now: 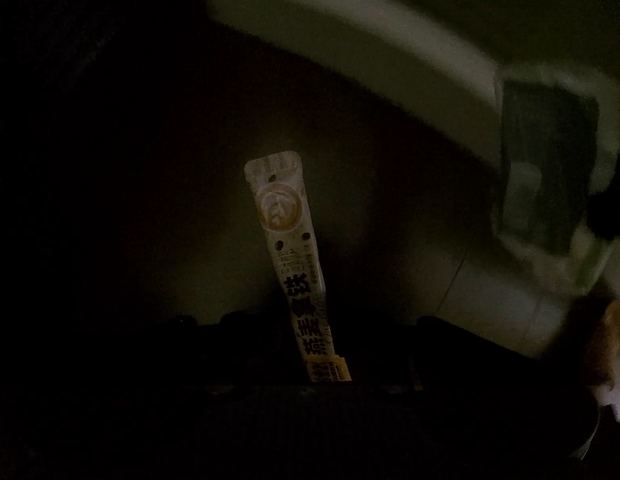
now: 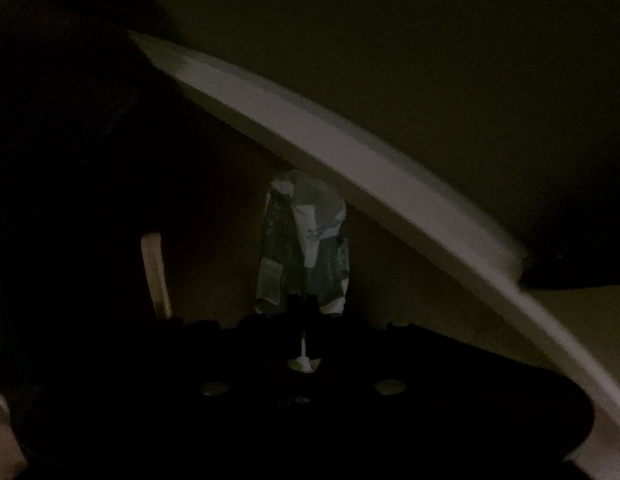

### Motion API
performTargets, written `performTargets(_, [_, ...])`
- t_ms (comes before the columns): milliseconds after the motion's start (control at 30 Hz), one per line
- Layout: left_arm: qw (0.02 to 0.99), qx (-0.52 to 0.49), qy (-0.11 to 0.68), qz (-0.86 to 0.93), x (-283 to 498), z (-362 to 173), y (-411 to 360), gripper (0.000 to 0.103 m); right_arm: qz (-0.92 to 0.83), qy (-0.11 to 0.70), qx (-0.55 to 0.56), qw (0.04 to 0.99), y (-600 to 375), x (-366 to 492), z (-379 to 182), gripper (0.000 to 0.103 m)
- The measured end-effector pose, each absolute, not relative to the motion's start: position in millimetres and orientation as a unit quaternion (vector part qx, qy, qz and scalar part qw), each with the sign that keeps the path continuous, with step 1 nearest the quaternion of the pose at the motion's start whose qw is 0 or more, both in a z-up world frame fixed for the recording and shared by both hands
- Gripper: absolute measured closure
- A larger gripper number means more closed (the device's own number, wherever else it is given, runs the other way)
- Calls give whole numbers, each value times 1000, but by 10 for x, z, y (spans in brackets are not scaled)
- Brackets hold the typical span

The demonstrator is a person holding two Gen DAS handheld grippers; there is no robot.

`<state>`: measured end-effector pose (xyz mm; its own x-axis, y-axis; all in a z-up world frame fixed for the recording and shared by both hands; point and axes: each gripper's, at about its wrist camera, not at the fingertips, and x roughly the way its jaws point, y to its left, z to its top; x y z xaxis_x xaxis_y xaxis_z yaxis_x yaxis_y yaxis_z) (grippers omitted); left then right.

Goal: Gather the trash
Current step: 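Grasp a white snack stick with the left tool while the right tool grasps a grey wrapper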

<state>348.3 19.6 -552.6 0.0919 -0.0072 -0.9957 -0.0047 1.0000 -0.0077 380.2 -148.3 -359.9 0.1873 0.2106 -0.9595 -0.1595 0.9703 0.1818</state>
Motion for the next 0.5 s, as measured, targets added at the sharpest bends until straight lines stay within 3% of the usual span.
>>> performTargets(300, [825, -21, 565, -5, 3361, -3844, 517, 81, 165, 544, -8, 822, -1202, 3479, -1983, 102])
performTargets(500, [873, -44, 485, -13, 2885, -2743, 620, 81, 193, 485, -32, 852, -984, 3062, -1018, 102])
